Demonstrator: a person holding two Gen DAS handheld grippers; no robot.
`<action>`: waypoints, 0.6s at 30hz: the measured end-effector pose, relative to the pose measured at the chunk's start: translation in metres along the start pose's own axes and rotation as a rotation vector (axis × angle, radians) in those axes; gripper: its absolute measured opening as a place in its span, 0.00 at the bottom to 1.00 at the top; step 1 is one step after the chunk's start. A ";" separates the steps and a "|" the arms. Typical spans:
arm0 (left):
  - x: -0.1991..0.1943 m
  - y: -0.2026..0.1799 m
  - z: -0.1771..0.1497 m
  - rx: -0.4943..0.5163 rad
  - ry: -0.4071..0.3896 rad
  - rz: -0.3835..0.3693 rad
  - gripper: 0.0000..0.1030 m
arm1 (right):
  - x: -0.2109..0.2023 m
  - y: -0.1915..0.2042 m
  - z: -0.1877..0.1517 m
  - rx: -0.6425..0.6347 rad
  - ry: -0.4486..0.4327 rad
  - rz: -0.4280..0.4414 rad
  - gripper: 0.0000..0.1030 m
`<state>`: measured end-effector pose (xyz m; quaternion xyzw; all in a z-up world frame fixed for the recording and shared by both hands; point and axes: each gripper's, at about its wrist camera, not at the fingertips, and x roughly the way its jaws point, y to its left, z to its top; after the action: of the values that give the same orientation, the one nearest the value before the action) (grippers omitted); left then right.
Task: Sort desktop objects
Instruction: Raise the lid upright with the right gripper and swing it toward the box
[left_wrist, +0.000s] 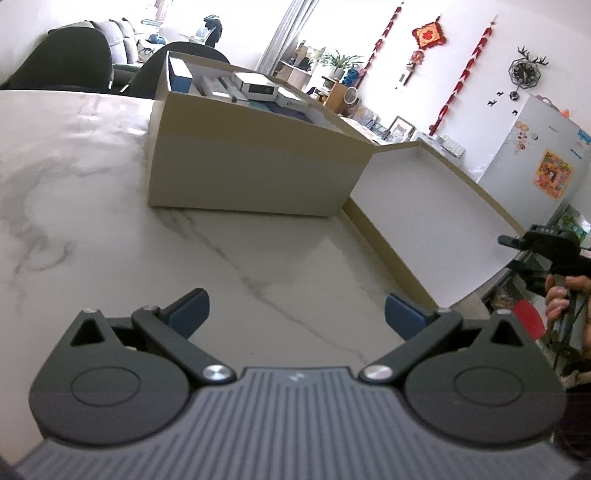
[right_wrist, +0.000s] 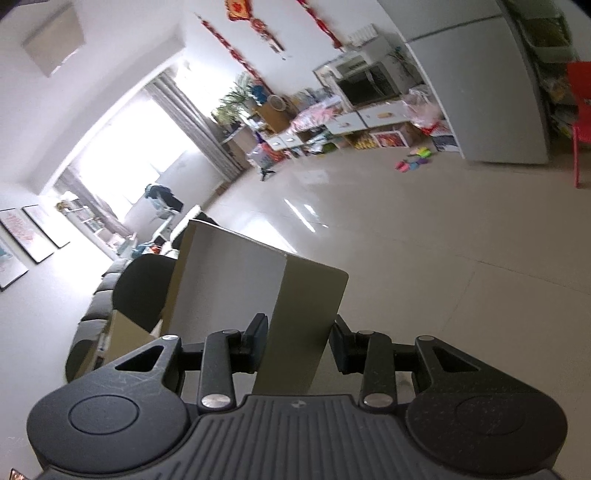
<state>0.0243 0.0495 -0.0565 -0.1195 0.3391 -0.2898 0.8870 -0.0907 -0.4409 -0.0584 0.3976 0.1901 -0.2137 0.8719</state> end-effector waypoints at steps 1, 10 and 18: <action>0.000 0.000 0.000 -0.001 -0.001 -0.003 1.00 | -0.003 0.002 0.001 -0.004 -0.003 0.010 0.38; -0.003 -0.002 0.004 -0.012 -0.007 -0.029 1.00 | -0.031 0.025 0.006 -0.046 -0.031 0.099 0.38; -0.003 -0.008 0.009 -0.010 0.005 -0.057 1.00 | -0.057 0.044 0.010 -0.112 -0.066 0.157 0.38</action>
<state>0.0251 0.0451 -0.0446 -0.1329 0.3395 -0.3134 0.8768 -0.1140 -0.4096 0.0037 0.3544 0.1412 -0.1466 0.9127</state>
